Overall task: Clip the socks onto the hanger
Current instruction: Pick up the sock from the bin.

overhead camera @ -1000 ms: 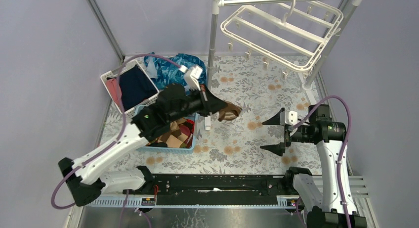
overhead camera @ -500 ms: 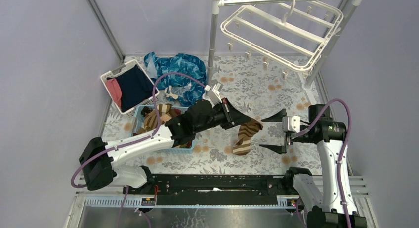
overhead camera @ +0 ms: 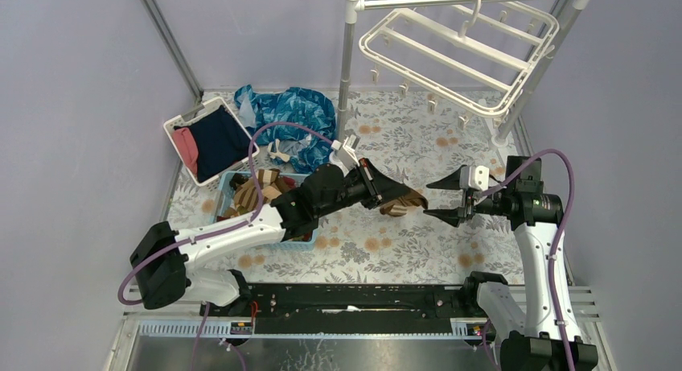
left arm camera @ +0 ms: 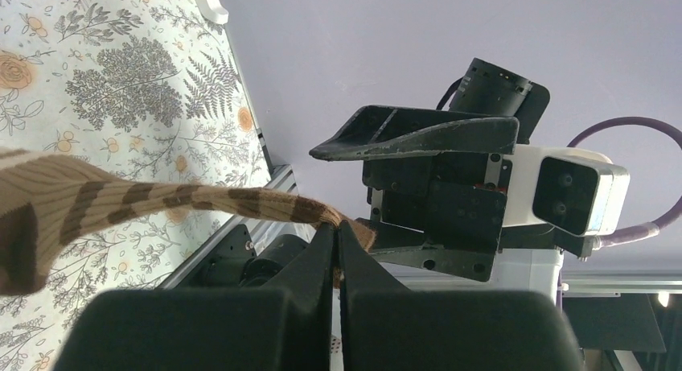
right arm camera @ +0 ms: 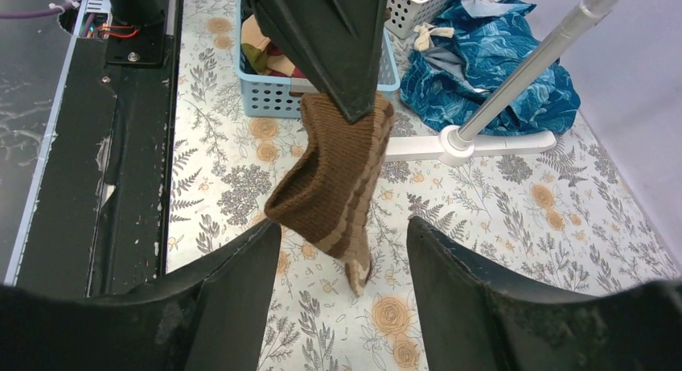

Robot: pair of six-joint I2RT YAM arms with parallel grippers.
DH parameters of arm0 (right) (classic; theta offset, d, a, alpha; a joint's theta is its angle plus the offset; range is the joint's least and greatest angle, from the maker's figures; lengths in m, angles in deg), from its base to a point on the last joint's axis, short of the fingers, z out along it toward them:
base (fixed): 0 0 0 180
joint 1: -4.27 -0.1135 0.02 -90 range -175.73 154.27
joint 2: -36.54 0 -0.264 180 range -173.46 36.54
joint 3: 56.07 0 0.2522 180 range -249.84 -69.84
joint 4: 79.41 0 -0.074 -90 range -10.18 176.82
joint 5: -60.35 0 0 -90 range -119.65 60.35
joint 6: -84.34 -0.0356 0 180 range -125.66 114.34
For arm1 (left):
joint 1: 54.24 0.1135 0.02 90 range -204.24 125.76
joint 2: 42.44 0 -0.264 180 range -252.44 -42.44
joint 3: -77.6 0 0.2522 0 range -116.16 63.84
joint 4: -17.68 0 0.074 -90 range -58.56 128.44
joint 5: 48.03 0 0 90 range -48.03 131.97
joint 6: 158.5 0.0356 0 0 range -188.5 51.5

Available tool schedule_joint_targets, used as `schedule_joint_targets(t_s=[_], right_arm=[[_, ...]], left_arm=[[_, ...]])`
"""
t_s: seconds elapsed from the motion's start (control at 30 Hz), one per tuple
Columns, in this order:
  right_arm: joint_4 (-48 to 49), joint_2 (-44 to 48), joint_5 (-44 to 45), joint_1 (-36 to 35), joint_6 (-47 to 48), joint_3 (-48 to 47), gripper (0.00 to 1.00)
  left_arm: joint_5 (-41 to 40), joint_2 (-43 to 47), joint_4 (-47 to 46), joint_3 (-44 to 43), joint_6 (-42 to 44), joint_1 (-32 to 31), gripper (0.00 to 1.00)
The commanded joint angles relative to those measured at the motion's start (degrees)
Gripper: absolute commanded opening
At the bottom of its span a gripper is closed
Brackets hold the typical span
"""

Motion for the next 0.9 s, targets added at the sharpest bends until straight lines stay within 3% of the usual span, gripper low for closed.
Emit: schedule_joint_targets(t_s=[0.0,0.6,0.67,0.77,0.87], right_arm=[[5.2,0.0,-0.8,-0.3,-6.2,-1.3,0.64],[0.2,0.5,-2.6,-0.2,-5.4,-2.5,0.06],[-2.4,0.6,-2.5,-0.2,-4.4,-3.0,0.02],[-5.2,0.9,-2.2,-0.2,-4.0,-2.8,0.0],[-7.2,1.0,-2.1,-0.3,-2.6,-1.7,0.0]], left_arm=[[-0.1,-0.4,-4.2,0.6,-0.6,-0.5,0.0],[-0.8,-0.4,-3.6,1.4,0.8,-0.5,0.02],[-1.3,0.5,-1.9,1.3,4.5,-0.5,0.24],[-1.2,3.5,-0.1,2.8,16.6,-0.3,0.57],[1.0,9.6,-1.2,8.5,32.7,-0.3,0.79]])
